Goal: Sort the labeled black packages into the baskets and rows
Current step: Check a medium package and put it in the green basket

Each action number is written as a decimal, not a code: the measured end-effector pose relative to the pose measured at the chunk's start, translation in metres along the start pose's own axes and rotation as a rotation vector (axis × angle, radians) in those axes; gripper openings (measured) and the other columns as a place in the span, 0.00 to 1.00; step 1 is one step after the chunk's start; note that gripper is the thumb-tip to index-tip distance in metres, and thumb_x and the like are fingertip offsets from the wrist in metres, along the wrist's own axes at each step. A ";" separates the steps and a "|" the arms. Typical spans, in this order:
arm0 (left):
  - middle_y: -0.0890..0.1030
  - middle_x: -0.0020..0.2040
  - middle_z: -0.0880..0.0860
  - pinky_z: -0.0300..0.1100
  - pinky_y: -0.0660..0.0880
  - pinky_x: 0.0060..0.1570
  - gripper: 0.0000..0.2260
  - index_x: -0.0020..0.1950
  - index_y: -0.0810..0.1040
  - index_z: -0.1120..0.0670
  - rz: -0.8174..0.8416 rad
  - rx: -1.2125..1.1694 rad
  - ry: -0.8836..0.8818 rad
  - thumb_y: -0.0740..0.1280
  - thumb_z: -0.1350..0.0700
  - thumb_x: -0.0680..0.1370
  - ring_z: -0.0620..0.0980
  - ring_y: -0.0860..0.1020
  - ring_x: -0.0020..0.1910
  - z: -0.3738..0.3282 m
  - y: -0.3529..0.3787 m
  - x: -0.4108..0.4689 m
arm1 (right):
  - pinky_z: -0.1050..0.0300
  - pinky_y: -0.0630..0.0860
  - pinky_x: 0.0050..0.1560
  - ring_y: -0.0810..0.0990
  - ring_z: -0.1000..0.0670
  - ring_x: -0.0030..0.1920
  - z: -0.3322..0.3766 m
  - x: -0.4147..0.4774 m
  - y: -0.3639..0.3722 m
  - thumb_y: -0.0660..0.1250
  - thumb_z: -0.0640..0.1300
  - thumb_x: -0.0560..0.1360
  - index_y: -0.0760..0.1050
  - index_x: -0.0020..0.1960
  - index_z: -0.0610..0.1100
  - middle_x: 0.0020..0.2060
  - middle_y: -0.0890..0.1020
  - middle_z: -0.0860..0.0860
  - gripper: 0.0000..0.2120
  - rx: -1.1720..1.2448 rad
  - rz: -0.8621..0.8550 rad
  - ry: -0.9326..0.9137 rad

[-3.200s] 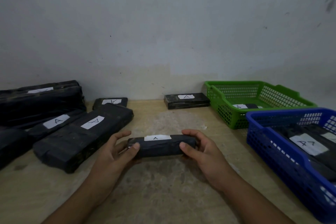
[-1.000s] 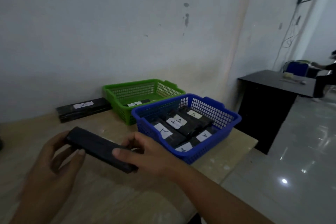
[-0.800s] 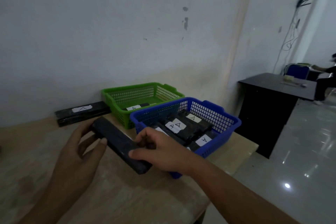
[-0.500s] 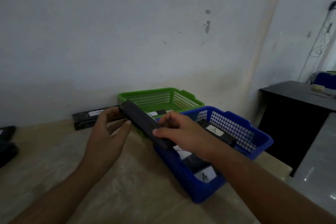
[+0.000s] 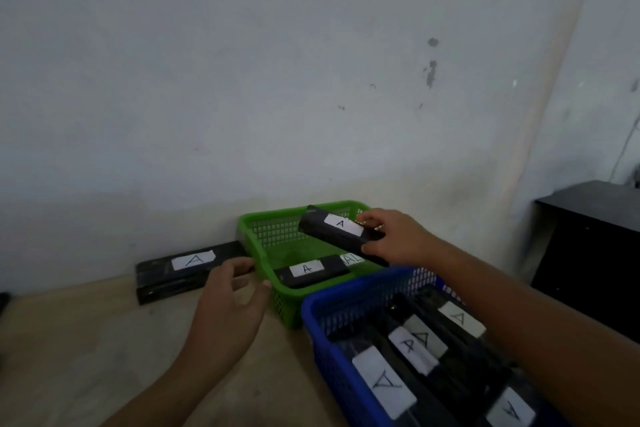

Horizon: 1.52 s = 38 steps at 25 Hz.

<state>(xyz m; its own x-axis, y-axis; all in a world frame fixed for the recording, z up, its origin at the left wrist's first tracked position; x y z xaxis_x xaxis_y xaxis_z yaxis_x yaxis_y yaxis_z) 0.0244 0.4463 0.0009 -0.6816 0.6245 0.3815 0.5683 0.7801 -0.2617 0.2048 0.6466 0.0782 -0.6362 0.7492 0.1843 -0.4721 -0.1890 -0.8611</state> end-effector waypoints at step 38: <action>0.80 0.49 0.49 0.54 0.80 0.47 0.09 0.49 0.75 0.47 0.190 -0.068 -0.134 0.73 0.55 0.73 0.51 0.81 0.46 0.035 0.033 0.026 | 0.51 0.75 0.53 0.79 0.46 0.57 -0.085 0.085 0.050 0.68 0.44 0.76 0.73 0.65 0.42 0.59 0.78 0.45 0.19 -0.701 0.113 0.373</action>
<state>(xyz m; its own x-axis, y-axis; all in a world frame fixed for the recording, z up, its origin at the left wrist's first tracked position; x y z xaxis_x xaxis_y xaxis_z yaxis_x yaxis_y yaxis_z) 0.0095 0.4895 -0.0289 -0.6117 0.7631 0.2084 0.7192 0.6462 -0.2552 0.1792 0.7553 0.0108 -0.3528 0.9356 0.0140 0.1550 0.0731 -0.9852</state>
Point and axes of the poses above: each hand's wrist, its own x-axis towards the middle knuckle, its own y-axis out of the palm, z = x × y, the point moved 6 cm from there along x, towards the middle knuckle
